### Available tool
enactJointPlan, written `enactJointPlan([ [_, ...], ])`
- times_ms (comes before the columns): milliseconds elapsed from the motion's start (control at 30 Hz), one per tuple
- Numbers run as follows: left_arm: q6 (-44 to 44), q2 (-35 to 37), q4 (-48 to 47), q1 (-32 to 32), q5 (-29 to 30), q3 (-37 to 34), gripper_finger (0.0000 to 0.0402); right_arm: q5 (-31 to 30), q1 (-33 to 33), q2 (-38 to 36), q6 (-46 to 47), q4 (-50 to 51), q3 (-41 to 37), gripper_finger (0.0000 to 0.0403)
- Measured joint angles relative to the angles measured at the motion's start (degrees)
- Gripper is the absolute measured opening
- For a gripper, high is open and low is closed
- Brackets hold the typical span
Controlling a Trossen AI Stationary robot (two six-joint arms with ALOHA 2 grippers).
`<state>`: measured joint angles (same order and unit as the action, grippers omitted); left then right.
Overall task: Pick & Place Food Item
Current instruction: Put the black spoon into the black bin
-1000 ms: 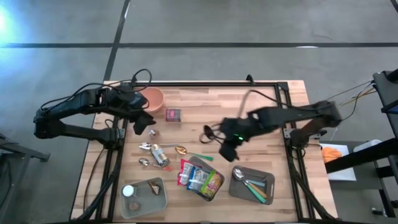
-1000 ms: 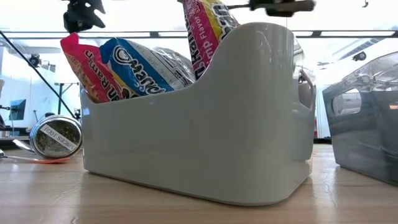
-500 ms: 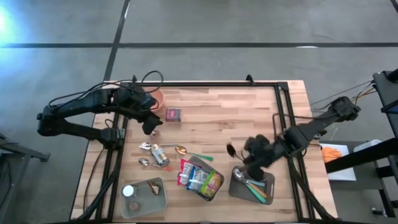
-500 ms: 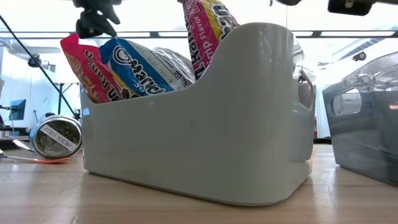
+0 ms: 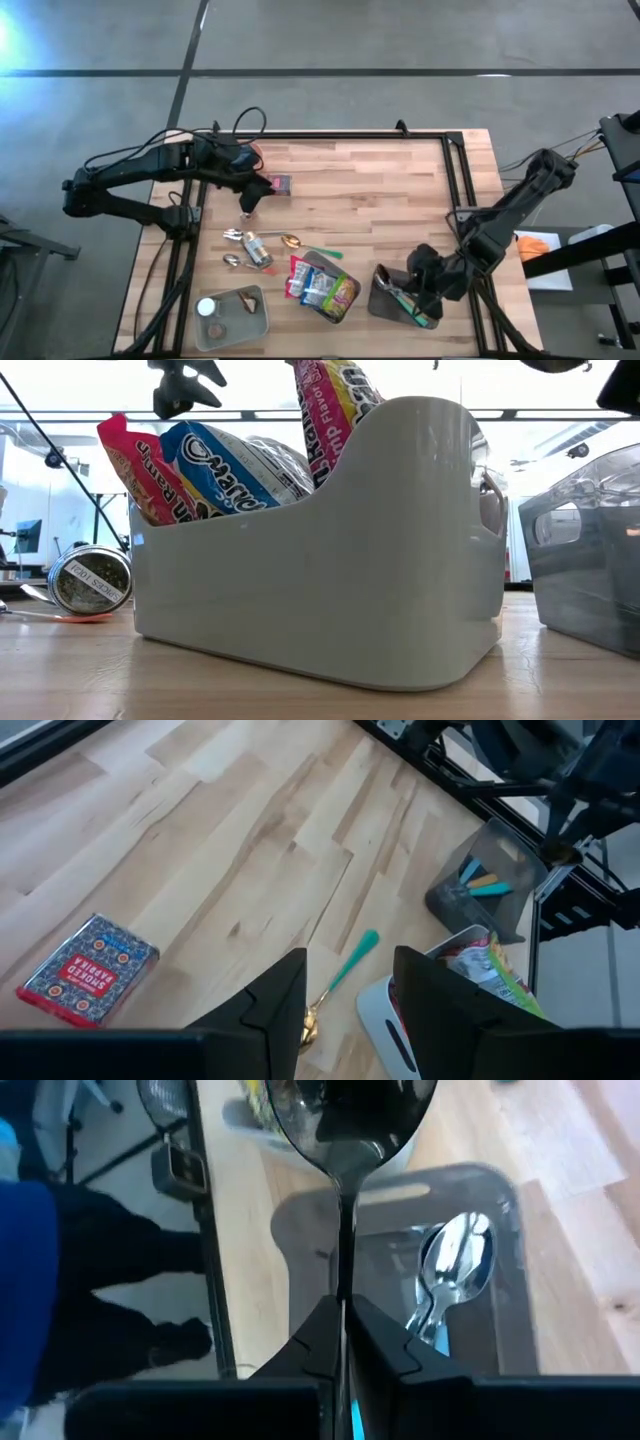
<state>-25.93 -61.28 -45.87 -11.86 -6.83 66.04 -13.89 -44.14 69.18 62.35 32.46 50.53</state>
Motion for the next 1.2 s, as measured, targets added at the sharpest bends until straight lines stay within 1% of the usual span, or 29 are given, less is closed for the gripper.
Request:
enactJointPlan([
  [200, -0.94, 0.0, 0.0, 0.0, 0.0, 0.0, 0.0155, -0.05, -0.68, 1.5, -0.63, -3.74, -3.34, 0.0008],
  [433, -1.11, 0.0, -0.24, 0.0, 0.0, 0.0, 0.0155, -1.29, -0.88, 3.06, 2.18, -10.52, -7.66, 0.0008],
  [533, -1.12, 0.0, -0.24, 0.0, -0.02, 0.0, 0.0155, -1.32, -0.88, 3.33, 3.89, -11.8, -8.7, 0.0008],
  [733, -1.08, 0.0, -0.24, 0.0, -0.02, 0.0, 0.0155, -0.46, -1.03, 3.33, 9.69, -11.87, -11.28, 0.0008],
  [967, -1.02, 0.0, -0.24, 0.0, -0.02, 0.0, 0.0155, 0.89, -1.12, 3.42, 9.59, -12.03, -12.31, 0.0008],
  [1033, -0.92, 0.0, -0.27, 0.0, -0.02, -0.07, 0.0155, 2.11, -1.09, 3.42, 9.29, -12.12, -12.82, 0.0008],
  [1100, -0.92, 0.0, -0.37, 0.0, -0.02, -0.07, 0.0155, 3.61, -1.09, 3.42, 9.98, -12.02, -13.71, 0.0008],
  [1200, -0.92, 0.0, -0.37, 0.0, -0.02, -0.07, 0.0155, 4.06, -1.12, 3.42, 11.49, -11.99, -14.59, 0.0008],
])
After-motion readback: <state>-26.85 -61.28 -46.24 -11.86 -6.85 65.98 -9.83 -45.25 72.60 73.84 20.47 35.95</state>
